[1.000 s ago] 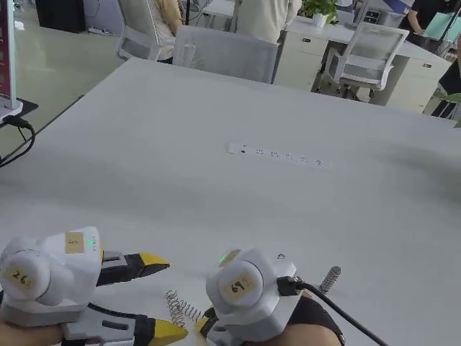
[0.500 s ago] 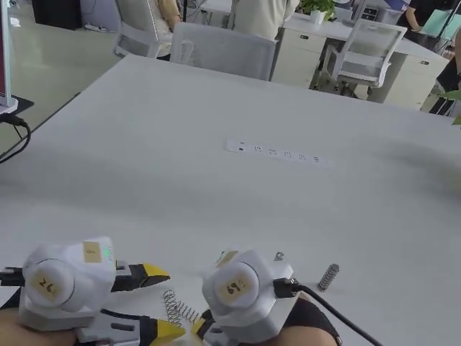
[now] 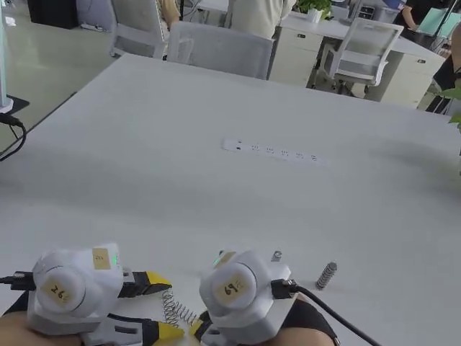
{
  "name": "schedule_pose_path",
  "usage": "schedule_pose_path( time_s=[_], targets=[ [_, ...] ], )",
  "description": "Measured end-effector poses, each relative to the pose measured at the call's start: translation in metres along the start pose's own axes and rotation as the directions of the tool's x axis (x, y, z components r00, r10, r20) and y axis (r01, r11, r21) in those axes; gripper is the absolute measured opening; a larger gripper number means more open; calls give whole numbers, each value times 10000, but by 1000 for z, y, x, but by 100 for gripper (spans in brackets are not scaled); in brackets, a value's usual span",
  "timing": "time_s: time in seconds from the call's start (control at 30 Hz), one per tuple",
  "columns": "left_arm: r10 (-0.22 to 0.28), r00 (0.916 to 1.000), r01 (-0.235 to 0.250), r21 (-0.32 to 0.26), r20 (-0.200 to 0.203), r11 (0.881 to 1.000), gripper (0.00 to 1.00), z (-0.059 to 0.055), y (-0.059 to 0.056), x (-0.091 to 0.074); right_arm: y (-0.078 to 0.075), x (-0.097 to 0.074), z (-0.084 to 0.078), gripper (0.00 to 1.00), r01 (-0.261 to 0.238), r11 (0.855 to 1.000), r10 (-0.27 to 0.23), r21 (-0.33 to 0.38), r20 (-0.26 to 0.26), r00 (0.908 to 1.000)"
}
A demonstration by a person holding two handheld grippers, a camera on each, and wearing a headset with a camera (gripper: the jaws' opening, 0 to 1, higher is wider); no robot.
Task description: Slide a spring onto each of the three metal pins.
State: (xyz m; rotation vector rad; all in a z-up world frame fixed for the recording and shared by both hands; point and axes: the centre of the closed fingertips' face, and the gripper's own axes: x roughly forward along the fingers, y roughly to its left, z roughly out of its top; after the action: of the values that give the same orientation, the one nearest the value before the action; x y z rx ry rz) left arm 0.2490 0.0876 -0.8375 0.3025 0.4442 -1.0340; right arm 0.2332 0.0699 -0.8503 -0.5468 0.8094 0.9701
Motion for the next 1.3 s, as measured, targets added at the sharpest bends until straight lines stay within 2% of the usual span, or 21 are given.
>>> schedule_pose_path(
  time_s=[0.3, 0.57, 0.73, 0.83, 0.9, 0.97, 1.1, 1.13, 1.2, 1.3],
  targets=[
    [169, 9997, -168, 88, -174, 9998, 28, -5, 3, 0, 0, 0, 0, 7, 58, 10000, -58, 12, 32, 10000],
    [438, 9987, -437, 55, -250, 9990, 27, -4, 5, 1, -3, 0, 1, 7, 261, 9993, -263, 277, 55, 9996],
    [800, 9963, -802, -57, -306, 9968, 27, -3, 7, 3, -5, 0, 1, 7, 428, 9958, -433, 807, 34, 9991],
    [1005, 9944, -1009, -119, -322, 9948, 26, -3, 9, 3, -4, 1, 2, 7, 359, 9887, -372, 1458, 64, 9993],
    [1121, 9932, -1125, -119, -320, 9936, 26, -2, 10, 3, -5, 2, 2, 7, 353, 9866, -372, 1596, 87, 9993],
    [1207, 9922, -1211, -134, -323, 9925, 26, -2, 10, 3, -5, 2, 1, 7, 320, 9797, -349, 1979, 112, 9993],
    [1527, 9877, -1531, -122, -325, 9881, 26, -2, 11, 3, -3, 3, 2, 7, 298, 9743, -351, 2235, 197, 9992],
    [1600, 9866, -1604, -106, -333, 9870, 26, -2, 12, 3, -3, 3, 3, 7, 209, 9606, -301, 2770, 289, 9991],
    [1798, 9831, -1801, -73, -345, 9836, 26, -1, 13, 3, -5, 2, 4, 6, 126, 9426, -276, 3337, 403, 9988],
    [2032, 9785, -2034, -20, -354, 9791, 26, 0, 15, 3, -8, 3, 5, 6, 39, 9219, -270, 3875, 542, 9982]
  ],
)
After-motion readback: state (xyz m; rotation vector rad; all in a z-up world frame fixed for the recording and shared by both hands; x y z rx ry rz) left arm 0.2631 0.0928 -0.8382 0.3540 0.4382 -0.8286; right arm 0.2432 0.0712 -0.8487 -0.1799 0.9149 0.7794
